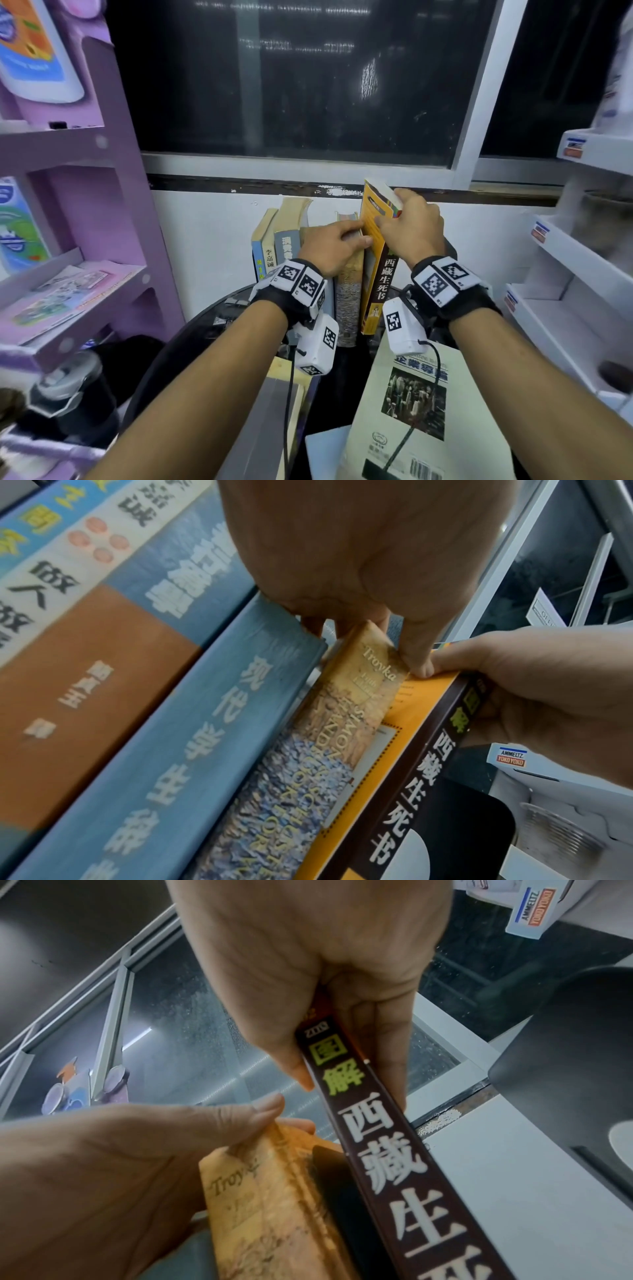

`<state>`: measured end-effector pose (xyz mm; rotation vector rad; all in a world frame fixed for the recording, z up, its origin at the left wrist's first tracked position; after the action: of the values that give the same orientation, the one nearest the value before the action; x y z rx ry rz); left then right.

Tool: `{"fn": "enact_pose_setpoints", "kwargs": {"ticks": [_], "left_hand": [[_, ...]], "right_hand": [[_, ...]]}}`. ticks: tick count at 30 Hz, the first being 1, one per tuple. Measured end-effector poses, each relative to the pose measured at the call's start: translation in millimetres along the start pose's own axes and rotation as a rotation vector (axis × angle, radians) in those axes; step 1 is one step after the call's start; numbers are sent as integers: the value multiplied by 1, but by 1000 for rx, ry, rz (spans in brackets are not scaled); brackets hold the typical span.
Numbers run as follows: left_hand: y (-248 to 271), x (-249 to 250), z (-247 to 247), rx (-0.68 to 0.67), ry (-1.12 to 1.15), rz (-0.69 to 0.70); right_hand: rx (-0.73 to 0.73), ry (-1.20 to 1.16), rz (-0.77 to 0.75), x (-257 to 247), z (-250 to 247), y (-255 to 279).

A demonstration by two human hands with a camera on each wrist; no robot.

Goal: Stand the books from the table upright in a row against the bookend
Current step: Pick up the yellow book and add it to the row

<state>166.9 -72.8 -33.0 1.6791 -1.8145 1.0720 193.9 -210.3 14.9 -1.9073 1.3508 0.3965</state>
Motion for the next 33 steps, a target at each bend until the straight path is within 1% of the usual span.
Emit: {"fn": "enact_pose_setpoints", "kwargs": {"ticks": [3, 7, 13, 16, 25, 33], "left_hand": [[-2, -2, 0, -12, -5, -5], [-2, -2, 0, 10, 23, 1], [0, -1, -2, 32, -4, 19], [1, 0, -1, 47, -26, 31], [2, 0, -2, 75, -64, 45], [5, 2, -3, 56, 2, 45]], "right_hand": [[-4, -4, -16, 2, 5, -1], [-7, -11, -36, 2, 10, 0], [-38, -23, -42, 4, 20, -3], [-70, -22, -15, 8, 25, -3], [-159, -21, -25, 8, 29, -5], [-274, -83, -16, 8, 25, 3]]}}
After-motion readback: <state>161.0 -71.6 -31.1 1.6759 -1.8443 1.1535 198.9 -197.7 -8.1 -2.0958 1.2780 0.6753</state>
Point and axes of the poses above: each hand's wrist, its own y-axis away from the middle knuckle, its own z-axis out of the palm, x = y × z, the point moved 4 cm from there along -y, towards the middle knuckle, and after that the axes turned 7 degrees about -x, right-handed, at the moved point
